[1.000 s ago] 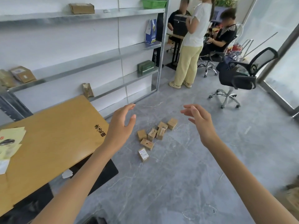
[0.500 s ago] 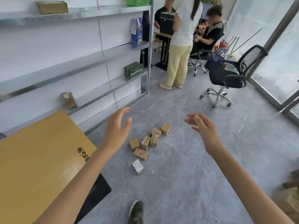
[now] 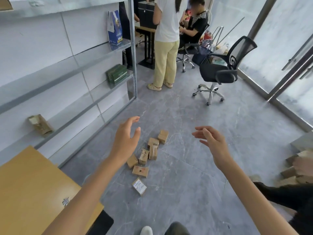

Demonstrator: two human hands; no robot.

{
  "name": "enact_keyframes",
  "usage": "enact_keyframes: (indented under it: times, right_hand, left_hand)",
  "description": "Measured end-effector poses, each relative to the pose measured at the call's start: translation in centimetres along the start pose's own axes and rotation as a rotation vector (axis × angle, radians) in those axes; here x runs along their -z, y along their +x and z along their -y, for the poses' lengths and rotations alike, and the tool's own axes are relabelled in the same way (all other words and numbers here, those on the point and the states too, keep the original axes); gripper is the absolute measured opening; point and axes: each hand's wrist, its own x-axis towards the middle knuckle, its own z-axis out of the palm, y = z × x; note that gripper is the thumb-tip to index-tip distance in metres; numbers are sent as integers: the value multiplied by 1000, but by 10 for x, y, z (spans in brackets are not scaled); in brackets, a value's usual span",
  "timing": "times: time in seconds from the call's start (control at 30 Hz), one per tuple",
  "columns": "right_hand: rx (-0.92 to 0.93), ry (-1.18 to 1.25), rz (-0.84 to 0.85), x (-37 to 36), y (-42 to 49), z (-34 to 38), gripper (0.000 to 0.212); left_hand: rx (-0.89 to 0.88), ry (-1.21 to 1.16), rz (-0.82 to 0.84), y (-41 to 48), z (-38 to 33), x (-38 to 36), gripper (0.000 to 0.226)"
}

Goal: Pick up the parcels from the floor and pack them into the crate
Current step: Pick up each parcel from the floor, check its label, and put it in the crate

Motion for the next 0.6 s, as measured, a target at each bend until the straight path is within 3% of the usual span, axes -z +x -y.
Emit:
enact_keyframes:
  times: [0.37,0.6]
  right_hand:
    - [-74,13,-42,7,89,-23,25]
    - [-139,-3,65,17,174,-58,26]
  left_hand:
    - [-7,-25,106,96,6,-62,35]
    - [17,-22,133,180,6,-130,36]
